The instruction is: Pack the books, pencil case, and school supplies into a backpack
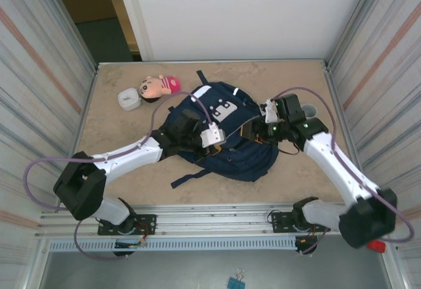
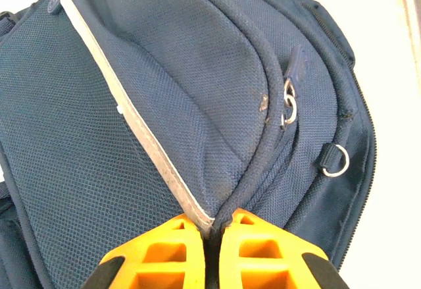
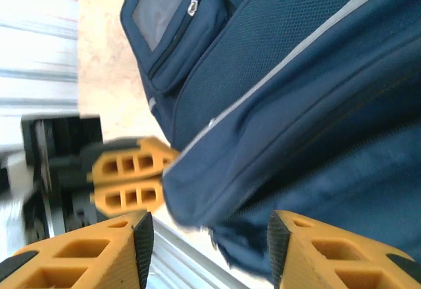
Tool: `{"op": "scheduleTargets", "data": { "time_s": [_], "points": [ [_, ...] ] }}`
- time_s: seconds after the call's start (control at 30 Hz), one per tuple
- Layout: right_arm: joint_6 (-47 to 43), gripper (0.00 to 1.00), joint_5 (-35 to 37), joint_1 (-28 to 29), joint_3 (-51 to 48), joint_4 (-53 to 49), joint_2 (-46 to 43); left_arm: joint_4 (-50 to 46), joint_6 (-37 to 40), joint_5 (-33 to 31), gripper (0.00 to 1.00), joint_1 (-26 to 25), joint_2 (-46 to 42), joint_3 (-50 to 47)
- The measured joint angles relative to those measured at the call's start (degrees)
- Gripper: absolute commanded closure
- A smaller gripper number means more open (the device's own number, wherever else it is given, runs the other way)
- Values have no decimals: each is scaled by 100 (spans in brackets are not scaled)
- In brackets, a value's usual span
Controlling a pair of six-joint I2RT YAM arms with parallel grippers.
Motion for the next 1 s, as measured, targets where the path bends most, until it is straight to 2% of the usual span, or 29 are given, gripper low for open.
{"op": "scheduleTargets", "data": {
  "time_s": [0.1,0.2,0.53,0.6,0.73,0.83,1.0],
  "points": [
    [-234,50,533,577,-96,-201,-723,-90,-133,289,98,136,0,24],
    [-382,50,713,944,-341,-249,-968,-162,-208,503,98,236,-2,39],
    [-691,52,715,1296,-459,275,341,-282,-229,734,98,267,0,103],
    [-780,59,717,1333,-435,313,476,-313,-229,748,98,267,2,103],
    [-951,87,715,1373,-365,299,715,-341,-232,713,98,282,4,103],
    [-1056,100,721,1486,-243,251,728,-343,-247,669,98,293,4,103],
    [-1222,100,774,1364,-74,-13,719,-286,-225,680,98,348,-7,101]
  ]
}}
